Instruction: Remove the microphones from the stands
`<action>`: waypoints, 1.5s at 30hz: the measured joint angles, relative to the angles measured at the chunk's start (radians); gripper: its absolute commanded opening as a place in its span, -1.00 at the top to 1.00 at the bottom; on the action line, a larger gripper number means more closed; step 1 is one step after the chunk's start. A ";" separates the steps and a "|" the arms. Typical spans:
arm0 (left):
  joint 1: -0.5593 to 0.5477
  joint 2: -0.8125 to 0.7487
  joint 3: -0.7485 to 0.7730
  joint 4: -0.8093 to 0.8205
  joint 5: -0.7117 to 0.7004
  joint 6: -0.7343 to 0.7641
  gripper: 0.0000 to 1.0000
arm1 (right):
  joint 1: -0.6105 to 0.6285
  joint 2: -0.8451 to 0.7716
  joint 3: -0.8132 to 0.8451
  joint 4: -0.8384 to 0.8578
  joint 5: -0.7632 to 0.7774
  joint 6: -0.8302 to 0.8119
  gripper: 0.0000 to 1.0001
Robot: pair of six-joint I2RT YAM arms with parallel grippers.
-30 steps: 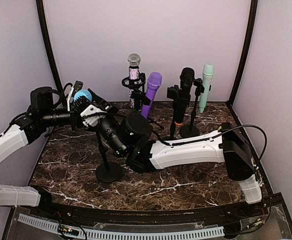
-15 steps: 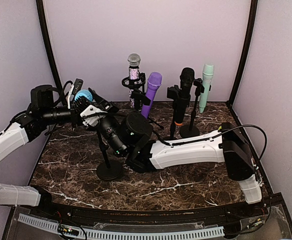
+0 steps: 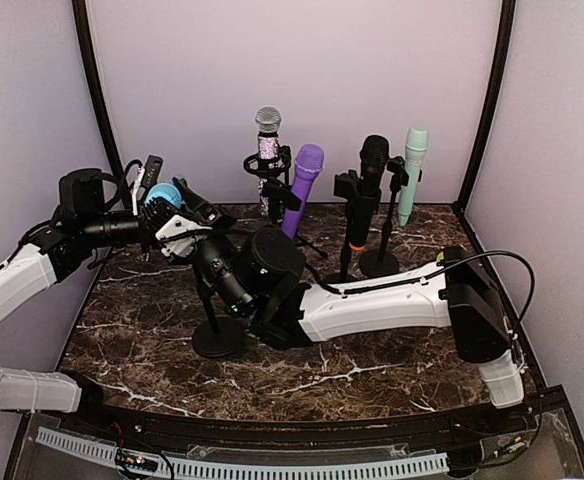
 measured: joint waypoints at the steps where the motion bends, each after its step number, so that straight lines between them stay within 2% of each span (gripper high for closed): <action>1: 0.002 0.000 0.000 0.000 0.001 0.000 1.00 | 0.003 -0.001 0.000 0.001 0.000 -0.003 0.64; 12: 0.020 -0.008 0.000 0.002 -0.016 -0.014 1.00 | 0.043 -0.014 0.013 0.027 -0.007 -0.010 0.72; 16: 0.041 0.006 0.000 -0.002 -0.087 -0.024 1.00 | 0.079 -0.045 0.013 0.050 -0.042 -0.012 0.72; 19: 0.066 0.054 0.000 -0.020 -0.170 -0.024 1.00 | 0.143 -0.101 0.013 0.075 -0.104 -0.010 0.72; 23: 0.078 0.066 0.008 -0.010 -0.204 -0.022 1.00 | 0.213 -0.202 0.003 0.109 -0.141 -0.006 0.72; 29: 0.077 0.067 0.031 -0.043 -0.200 0.034 1.00 | 0.202 -0.378 -0.151 0.108 -0.011 0.053 0.77; 32: 0.078 0.065 0.039 -0.054 -0.189 0.099 1.00 | 0.196 -0.504 -0.312 0.042 0.119 0.152 0.84; 36: 0.082 0.057 0.049 -0.067 -0.170 0.182 1.00 | 0.196 -0.721 -0.546 -0.127 0.300 0.365 0.91; 40: 0.083 0.037 0.049 -0.080 -0.144 0.220 1.00 | 0.196 -0.970 -0.743 -0.369 0.487 0.669 0.99; 45: 0.083 0.017 0.056 -0.101 -0.116 0.240 1.00 | 0.196 -1.186 -0.870 -0.731 0.673 1.046 1.00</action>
